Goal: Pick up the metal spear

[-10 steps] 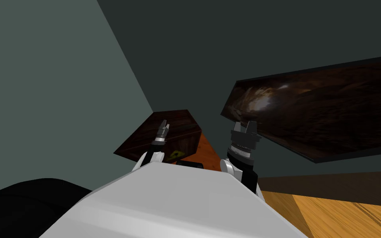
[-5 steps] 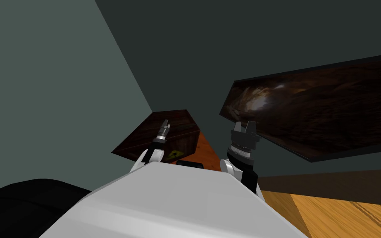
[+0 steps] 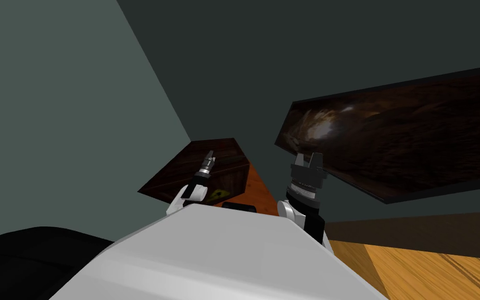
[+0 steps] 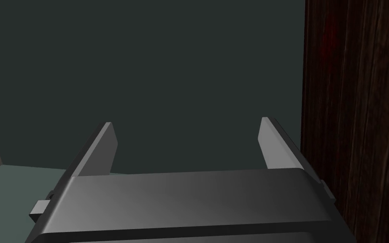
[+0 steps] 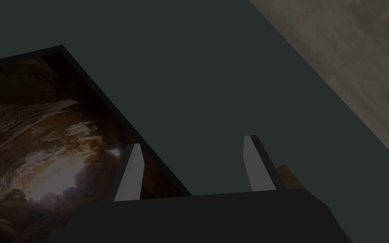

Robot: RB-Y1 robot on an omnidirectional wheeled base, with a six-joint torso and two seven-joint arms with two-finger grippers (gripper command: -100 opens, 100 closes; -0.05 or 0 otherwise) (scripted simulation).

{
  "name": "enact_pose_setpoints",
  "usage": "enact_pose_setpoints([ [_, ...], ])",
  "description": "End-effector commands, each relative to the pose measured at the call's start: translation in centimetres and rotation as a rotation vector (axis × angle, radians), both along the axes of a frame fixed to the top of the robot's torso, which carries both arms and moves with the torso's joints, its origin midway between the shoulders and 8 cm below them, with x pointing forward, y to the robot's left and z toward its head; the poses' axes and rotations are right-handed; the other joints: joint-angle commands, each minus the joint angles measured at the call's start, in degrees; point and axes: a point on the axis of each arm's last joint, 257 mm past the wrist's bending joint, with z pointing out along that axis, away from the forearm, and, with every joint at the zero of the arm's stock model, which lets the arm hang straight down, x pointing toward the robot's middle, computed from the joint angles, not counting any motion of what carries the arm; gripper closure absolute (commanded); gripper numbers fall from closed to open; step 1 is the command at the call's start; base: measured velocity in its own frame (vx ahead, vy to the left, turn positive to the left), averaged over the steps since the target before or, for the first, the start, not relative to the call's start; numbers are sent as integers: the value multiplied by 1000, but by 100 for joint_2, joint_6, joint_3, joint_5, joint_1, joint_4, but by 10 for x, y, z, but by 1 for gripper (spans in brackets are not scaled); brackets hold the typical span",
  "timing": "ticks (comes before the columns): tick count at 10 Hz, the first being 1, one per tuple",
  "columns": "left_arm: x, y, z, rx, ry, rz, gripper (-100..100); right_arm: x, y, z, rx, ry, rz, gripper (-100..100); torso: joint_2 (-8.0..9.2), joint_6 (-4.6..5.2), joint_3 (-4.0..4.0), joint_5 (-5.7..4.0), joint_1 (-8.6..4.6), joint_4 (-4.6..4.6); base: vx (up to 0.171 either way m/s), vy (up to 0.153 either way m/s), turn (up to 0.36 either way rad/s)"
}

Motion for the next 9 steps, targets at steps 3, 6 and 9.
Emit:
enact_pose_setpoints([
  [3, 12, 4, -10, -13, 57, 4, -100, 0, 0, 0, 0, 0, 0, 0, -1, 0, -1, -1, -5, 0, -3, -43, 1],
  [6, 31, 8, -17, -41, 115, 4, -100, 0, 0, 0, 0, 0, 0, 0, -3, 0, -2, -2, -10, -1, -2, -76, 1],
  [9, 41, 12, -27, -59, 171, 9, -100, 0, 0, 0, 0, 0, 0, 0, -1, 0, 0, 0, 2, 0, -1, -51, 1],
])
